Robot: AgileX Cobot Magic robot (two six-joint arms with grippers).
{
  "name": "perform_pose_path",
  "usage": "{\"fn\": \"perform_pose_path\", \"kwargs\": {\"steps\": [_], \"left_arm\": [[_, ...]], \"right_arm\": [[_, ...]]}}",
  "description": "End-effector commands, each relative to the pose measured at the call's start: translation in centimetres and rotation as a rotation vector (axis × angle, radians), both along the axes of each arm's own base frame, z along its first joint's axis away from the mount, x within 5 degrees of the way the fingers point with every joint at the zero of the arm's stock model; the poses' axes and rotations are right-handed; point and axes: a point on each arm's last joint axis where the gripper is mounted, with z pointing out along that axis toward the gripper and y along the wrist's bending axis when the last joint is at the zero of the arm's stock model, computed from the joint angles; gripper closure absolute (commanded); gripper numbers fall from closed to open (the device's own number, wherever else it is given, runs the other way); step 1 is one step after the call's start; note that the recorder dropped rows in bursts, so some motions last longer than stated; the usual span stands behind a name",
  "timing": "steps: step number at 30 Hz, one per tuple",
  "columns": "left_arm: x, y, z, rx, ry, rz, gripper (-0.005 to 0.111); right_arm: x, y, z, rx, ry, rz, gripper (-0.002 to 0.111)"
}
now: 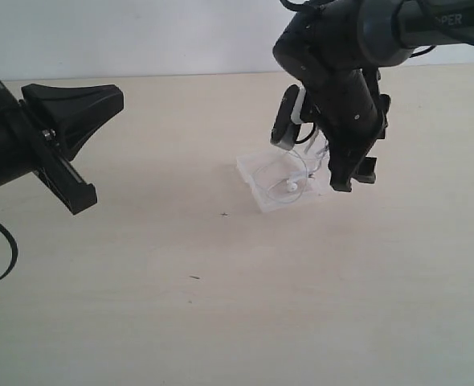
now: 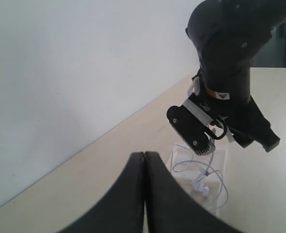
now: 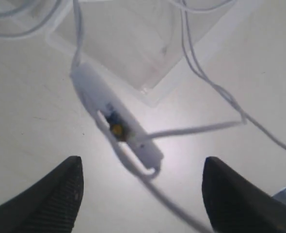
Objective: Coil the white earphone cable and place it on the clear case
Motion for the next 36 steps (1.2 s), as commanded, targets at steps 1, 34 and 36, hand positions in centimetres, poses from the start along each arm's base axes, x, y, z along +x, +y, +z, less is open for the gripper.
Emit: {"fn": "perform_pose_path", "kwargs": {"steps": [1, 34, 36], "left_arm": [[-0.1, 0.0, 0.0, -0.018, 0.002, -0.005, 0.107], [-0.2, -0.1, -0.2, -0.015, 0.018, -0.021, 0.107], [-0.2, -0.1, -0.2, -0.015, 0.018, -0.021, 0.107]], "right_arm": [[0.4, 0.2, 0.6, -0.07, -0.019, 0.108, 0.041], [-1.6, 1.3, -0.2, 0.171, 0.1, -0.078, 0.045], [-1.8, 1.5, 0.6, 0.204, 0.098, -0.088, 0.045]]}}
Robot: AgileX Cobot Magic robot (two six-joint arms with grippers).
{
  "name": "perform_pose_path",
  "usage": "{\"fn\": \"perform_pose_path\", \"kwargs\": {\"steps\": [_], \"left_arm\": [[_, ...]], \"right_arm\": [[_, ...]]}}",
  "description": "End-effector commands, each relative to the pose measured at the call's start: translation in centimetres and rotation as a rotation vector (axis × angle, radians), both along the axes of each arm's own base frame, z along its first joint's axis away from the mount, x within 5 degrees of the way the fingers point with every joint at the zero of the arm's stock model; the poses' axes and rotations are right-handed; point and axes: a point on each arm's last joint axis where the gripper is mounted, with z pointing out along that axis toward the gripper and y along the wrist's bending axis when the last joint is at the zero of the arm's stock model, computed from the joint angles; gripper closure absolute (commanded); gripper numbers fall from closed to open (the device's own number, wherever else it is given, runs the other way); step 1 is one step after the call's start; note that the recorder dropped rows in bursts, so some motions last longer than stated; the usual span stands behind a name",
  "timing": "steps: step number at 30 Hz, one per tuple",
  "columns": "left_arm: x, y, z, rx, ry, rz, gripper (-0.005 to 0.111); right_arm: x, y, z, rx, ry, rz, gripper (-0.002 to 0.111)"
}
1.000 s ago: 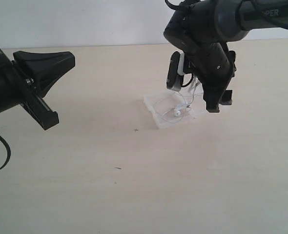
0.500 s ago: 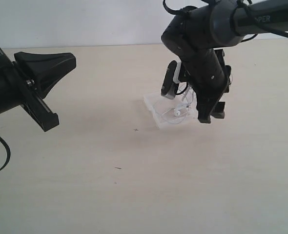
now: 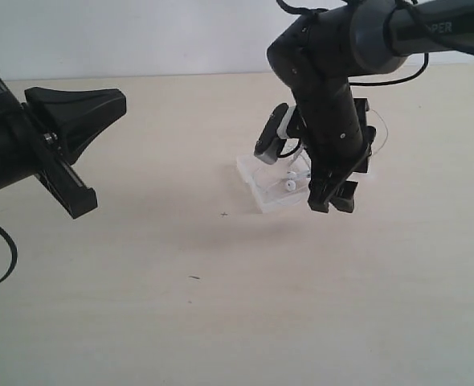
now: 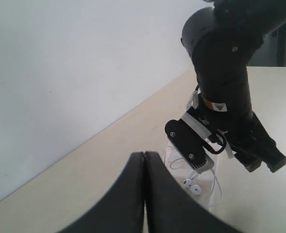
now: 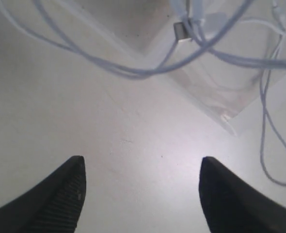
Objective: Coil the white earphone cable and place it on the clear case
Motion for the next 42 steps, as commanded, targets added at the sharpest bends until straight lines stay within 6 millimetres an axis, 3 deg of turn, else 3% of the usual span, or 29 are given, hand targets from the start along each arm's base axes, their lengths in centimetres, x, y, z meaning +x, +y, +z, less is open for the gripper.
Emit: {"fn": "perform_pose_path", "kwargs": {"steps": [1, 8, 14, 21, 26, 29, 34, 38, 42], "left_arm": [[-0.1, 0.0, -0.1, -0.014, 0.006, -0.001, 0.107], [0.0, 0.1, -0.2, -0.005, 0.017, 0.005, 0.107], [0.0, 0.1, -0.2, -0.005, 0.017, 0.005, 0.107], [0.0, 0.1, -0.2, -0.005, 0.017, 0.005, 0.107], [0.0, 0.1, -0.2, -0.005, 0.017, 0.005, 0.107], [0.0, 0.1, -0.2, -0.005, 0.017, 0.005, 0.107], [-0.7, 0.2, 0.8, -0.07, 0.025, 0.009, 0.107], [-3.2, 0.7, 1.7, -0.099, -0.01, 0.013, 0.107], [-6.8, 1.8, 1.1, -0.197, -0.014, 0.077, 0.107]], "right_arm": [[-0.4, 0.1, 2.0, 0.078, -0.015, -0.028, 0.045], [-1.3, 0.4, 1.7, 0.132, 0.035, -0.069, 0.048], [-1.6, 0.3, 3.1, 0.176, 0.01, -0.109, 0.07], [-2.4, -0.2, 7.3, 0.263, -0.079, -0.157, 0.092], [-3.0, -0.7, 10.9, 0.449, -0.286, -0.233, 0.108], [-4.7, -1.5, 12.1, 0.562, -0.39, -0.265, 0.108], [-9.3, -3.8, 12.2, 0.719, -0.531, -0.277, 0.108], [-13.4, -5.8, 12.7, 0.869, -0.64, -0.31, 0.108], [-17.0, -7.5, 13.6, 1.016, -0.701, -0.364, 0.108]]}}
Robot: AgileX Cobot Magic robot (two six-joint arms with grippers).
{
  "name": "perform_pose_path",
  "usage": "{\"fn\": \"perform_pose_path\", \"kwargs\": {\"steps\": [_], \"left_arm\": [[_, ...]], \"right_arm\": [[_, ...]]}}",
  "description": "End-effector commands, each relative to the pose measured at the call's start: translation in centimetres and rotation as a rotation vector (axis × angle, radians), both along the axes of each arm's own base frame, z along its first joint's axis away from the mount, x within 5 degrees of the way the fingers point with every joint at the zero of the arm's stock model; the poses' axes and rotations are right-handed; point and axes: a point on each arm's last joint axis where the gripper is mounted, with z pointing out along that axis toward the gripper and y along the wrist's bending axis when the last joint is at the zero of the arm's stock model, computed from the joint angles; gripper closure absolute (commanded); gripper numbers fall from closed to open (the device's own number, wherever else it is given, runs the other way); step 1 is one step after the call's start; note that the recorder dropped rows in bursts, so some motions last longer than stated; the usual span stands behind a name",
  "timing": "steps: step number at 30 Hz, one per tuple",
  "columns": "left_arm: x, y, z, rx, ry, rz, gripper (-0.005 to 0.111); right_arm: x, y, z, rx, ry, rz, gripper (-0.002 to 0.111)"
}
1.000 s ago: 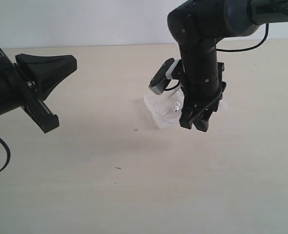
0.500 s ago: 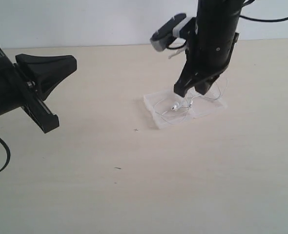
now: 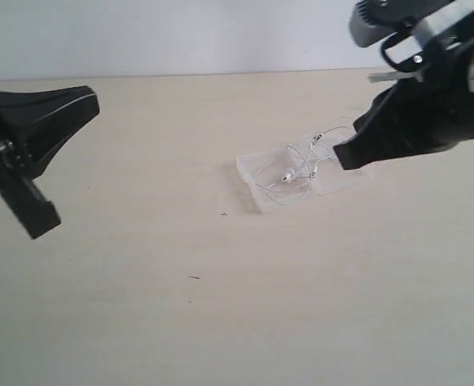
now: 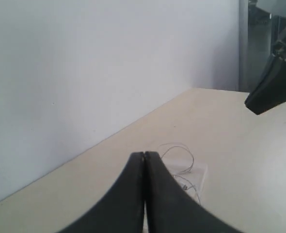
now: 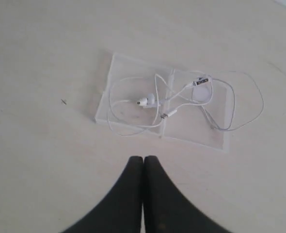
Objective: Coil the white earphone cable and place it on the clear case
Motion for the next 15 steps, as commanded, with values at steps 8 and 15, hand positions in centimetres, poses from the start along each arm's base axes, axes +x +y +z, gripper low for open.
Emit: {"fn": "perform_pose_path", "kwargs": {"steps": [8, 15], "left_arm": [[-8.9, 2.7, -1.8, -0.175, -0.007, 0.128, 0.107], [-11.6, 3.0, -0.2, -0.266, -0.119, 0.083, 0.107]], "right_arm": [[-8.7, -4.6, -0.9, 0.353, -0.251, -0.062, 0.108], [-11.4, -6.1, -3.1, 0.439, -0.322, -0.076, 0.108]]}}
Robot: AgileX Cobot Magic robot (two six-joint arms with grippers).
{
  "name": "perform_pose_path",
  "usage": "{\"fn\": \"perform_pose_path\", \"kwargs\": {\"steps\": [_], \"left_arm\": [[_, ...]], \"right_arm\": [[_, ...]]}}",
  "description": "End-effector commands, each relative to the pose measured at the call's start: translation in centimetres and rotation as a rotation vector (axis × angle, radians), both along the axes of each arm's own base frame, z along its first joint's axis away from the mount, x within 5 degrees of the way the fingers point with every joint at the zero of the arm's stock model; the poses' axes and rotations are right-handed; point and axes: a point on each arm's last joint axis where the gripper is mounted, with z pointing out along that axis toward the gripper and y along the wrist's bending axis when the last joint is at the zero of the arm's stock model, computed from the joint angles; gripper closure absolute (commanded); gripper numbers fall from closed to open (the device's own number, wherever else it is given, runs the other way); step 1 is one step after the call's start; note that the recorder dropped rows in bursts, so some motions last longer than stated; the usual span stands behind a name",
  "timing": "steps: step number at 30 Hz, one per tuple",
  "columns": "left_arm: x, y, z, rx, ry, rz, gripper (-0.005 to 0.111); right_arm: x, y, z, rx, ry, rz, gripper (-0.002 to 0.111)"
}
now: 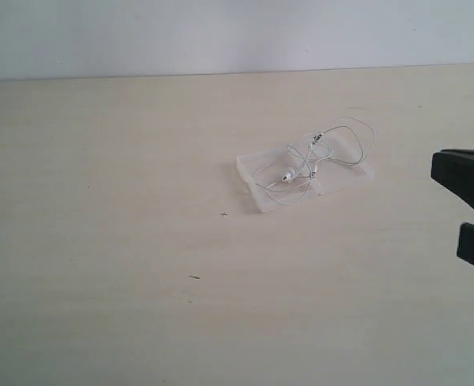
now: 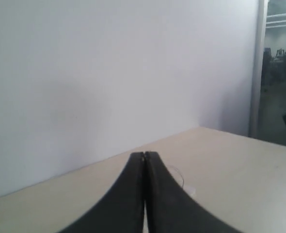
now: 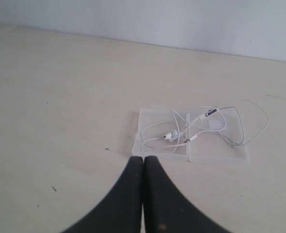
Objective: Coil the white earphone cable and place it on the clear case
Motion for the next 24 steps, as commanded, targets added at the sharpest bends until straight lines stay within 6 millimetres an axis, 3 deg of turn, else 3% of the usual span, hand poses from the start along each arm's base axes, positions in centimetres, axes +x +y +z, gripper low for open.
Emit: {"fn": "perform_pose_path", "kwargs": {"steps": [1, 8, 24], "left_arm": [[-1.7, 0.4, 1.1, -0.085, -0.093, -0.005, 0.107], [-3.6, 0.8, 1.9, -0.117, -0.218, -0.002, 0.107], [-3.8, 0.7, 1.1, 0.004, -0.214, 0.015, 0.107]], "right_arm": [[-1.2, -0.8, -1.2, 0.057, -0.069, -0.016, 0.108], [-2.2, -1.4, -2.1, 0.075, -0.069, -0.018, 0.108], [-2.3, -1.4, -2.1, 0.103, -0.055, -0.025, 0.108]]}}
